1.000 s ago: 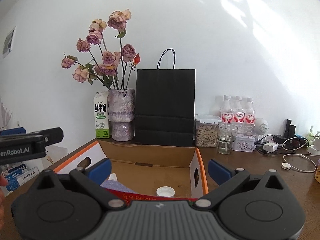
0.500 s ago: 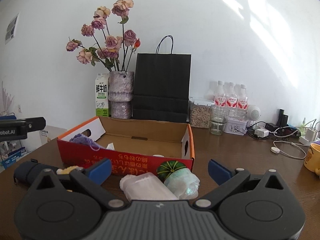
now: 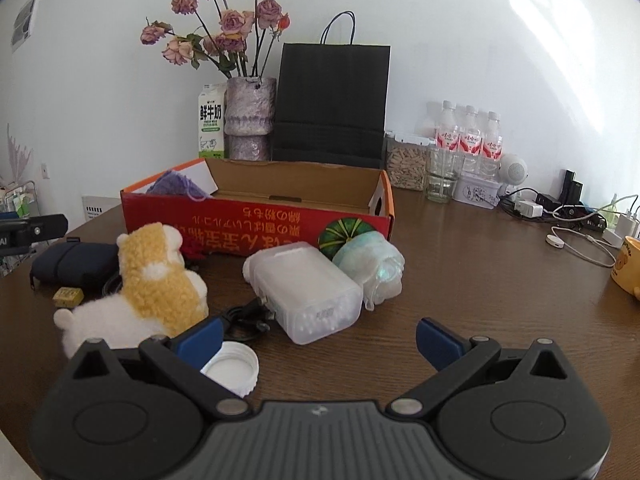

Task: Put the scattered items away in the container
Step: 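Move both tools back from the box toward the scattered items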

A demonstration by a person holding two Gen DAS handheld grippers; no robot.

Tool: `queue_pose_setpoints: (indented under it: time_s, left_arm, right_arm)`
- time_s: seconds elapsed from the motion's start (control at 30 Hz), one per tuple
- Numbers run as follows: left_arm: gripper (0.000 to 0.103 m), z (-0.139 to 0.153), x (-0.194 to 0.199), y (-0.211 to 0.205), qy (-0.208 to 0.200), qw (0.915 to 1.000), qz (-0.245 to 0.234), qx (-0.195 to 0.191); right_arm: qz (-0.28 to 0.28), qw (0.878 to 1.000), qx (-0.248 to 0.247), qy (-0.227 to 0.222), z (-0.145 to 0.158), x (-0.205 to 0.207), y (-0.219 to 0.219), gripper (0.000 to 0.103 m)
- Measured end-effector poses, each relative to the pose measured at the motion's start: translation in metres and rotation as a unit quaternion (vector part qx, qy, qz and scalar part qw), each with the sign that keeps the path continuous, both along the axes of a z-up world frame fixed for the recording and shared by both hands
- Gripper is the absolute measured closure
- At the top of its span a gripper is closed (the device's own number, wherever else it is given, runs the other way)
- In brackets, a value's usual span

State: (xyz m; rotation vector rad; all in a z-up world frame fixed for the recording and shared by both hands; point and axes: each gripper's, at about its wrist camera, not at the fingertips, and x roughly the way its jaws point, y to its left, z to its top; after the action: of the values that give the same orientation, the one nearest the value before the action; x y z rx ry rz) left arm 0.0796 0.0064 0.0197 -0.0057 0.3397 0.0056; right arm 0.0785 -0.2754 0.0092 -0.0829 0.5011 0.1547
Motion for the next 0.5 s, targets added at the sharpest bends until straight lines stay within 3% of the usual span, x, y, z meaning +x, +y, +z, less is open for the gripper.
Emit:
queue_pose_setpoints:
  time_s: [0.5]
  left_arm:
    - [0.0, -0.023, -0.013, 0.004, 0.034, 0.9994, -0.001, -0.01]
  right_arm:
    - [0.001, 0.999, 0.008, 0.04, -0.02, -0.002, -0.001, 0.0]
